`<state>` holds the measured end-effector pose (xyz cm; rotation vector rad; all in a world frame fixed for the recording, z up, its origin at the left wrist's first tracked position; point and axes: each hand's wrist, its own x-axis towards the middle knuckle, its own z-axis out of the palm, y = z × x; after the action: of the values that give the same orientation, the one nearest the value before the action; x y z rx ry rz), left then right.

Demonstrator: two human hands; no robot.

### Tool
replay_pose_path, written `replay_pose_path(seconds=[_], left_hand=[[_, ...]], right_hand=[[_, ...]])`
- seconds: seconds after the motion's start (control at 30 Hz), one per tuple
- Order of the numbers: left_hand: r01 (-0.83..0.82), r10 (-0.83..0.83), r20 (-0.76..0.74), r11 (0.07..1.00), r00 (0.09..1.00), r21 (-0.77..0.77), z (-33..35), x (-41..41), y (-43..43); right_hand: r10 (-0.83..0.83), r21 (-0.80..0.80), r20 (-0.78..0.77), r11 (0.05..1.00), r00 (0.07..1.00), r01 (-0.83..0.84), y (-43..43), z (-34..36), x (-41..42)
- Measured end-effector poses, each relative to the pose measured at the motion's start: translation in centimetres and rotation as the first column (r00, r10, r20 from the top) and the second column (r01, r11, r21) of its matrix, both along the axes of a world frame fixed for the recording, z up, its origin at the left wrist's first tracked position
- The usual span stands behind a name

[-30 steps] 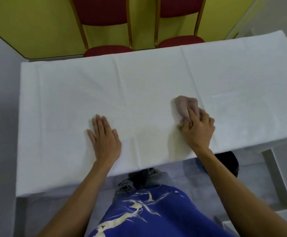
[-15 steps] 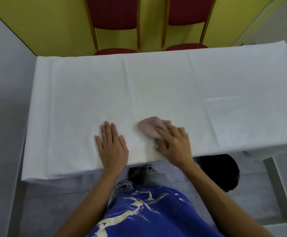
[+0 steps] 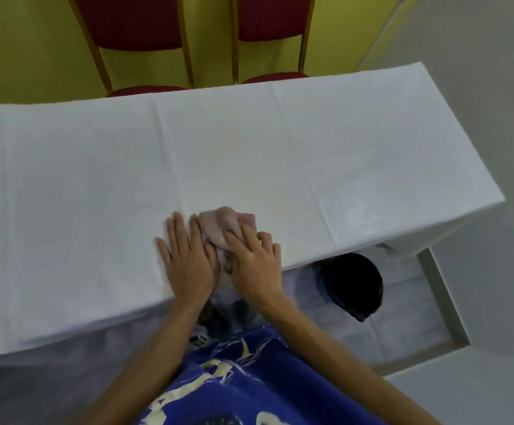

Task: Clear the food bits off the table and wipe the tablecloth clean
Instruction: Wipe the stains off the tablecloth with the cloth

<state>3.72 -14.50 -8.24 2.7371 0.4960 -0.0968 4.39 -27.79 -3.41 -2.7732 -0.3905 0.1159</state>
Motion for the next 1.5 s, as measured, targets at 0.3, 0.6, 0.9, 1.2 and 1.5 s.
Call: replay_pose_path(seconds=[0.3, 0.6, 0.9, 1.2, 1.5], left_hand=[[0.022, -0.02, -0.039, 0.998, 0.999, 0.055, 0.4, 0.0, 1.2], [-0.186, 0.192, 0.012, 0.967, 0.981, -0.176, 2.7, 8.2, -16.1], [-0.124, 0.124, 0.007, 0.992, 0.992, 0.007, 0.2, 8.1, -17.8], [-0.342, 0.343, 0.004, 0.937, 0.939, -0.069, 1.0, 14.5, -23.4], [-0.316, 0.317, 0.003, 0.944, 0.948, 0.094, 0.1, 14.1, -23.2]], right_hand=[[-0.195, -0.046, -0.038, 0.98, 0.98, 0.193, -18.6, -0.4, 6.9], [0.052, 0.025, -0.011, 0.998, 0.999, -0.052, -18.1, -0.5, 10.3], [-0.252, 0.029, 0.041, 0.968, 0.967, 0.251, -37.2, -1.6, 22.4], [-0.223, 0.237, -0.121, 0.94, 0.967, 0.246, -26.1, -0.7, 23.1], [0.282, 0.1, -0.008, 0.955, 0.959, -0.28, -26.1, -1.7, 26.3]])
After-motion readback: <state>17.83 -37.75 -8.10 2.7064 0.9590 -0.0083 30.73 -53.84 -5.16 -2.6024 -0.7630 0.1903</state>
